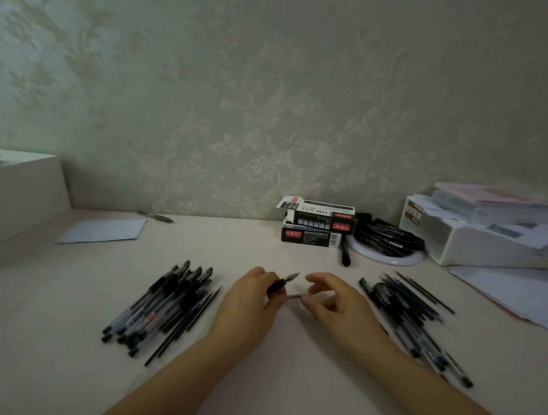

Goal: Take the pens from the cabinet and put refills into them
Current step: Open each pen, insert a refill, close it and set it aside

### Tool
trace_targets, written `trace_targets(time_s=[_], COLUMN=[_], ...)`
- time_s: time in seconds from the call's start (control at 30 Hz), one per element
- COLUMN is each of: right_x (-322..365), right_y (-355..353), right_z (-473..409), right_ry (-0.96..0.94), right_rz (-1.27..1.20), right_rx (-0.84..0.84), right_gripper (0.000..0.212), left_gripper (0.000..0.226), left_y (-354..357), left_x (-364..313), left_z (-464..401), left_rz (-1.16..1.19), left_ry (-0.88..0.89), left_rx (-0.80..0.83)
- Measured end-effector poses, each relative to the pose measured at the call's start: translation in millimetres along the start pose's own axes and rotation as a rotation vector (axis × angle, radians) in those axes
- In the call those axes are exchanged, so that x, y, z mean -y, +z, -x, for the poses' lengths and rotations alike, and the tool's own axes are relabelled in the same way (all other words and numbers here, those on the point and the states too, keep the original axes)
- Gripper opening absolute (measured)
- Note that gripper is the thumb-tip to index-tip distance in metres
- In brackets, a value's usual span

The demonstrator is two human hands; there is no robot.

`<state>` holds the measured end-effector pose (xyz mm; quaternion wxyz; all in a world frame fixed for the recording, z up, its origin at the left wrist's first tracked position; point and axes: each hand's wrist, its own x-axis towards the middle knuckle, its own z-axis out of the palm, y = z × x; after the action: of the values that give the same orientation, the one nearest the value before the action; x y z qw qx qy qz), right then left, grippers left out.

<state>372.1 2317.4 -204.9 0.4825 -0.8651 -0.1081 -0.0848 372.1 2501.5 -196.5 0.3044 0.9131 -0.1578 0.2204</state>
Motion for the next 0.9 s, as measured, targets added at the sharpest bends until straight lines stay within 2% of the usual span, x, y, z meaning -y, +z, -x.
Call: trace_targets(time_s=[0.13, 0.23, 0.33, 0.63, 0.8, 0.9], right_x=[6.7, 8.9, 8.0, 14.1, 12.4, 13.4], right_y=[-1.1, -5.6, -10.1, -8.7, -10.7, -10.9], right_z=[1.3, 0.9, 0.3, 4.4, 3.3, 3.1], right_ry=[-0.044, -0.015, 0.047, -0.002, 0.049, 0.051], right_rz=[-0.085, -0.221, -0.333, -0.269, -0.331, -0.354], right_rx=[0.097, 0.023, -0.056, 0.087, -0.031, -0.017], right_gripper=[0.01, 0.009, 0.011, 0.015, 0.014, 0.014], left_gripper=[0.003, 0.008, 0.021, 0.027, 0.027, 0.027], left_y=[-4.8, -5.9, -7.1, -8.1, -10.2, -11.0], left_x=[-1.5, -1.9, -0.6, -2.6, 0.7, 1.0], left_z=[1.8, 3.1, 5.1, 6.5, 5.8, 5.0], left_rz=[0.056, 0.091, 0.028, -0.05, -0.071, -0.065], left_ry=[0.025, 0.026, 0.031, 0.111, 0.088, 0.09], left_rx=[-0.037, -0.042, 0.029, 0.116, 0.123, 0.141])
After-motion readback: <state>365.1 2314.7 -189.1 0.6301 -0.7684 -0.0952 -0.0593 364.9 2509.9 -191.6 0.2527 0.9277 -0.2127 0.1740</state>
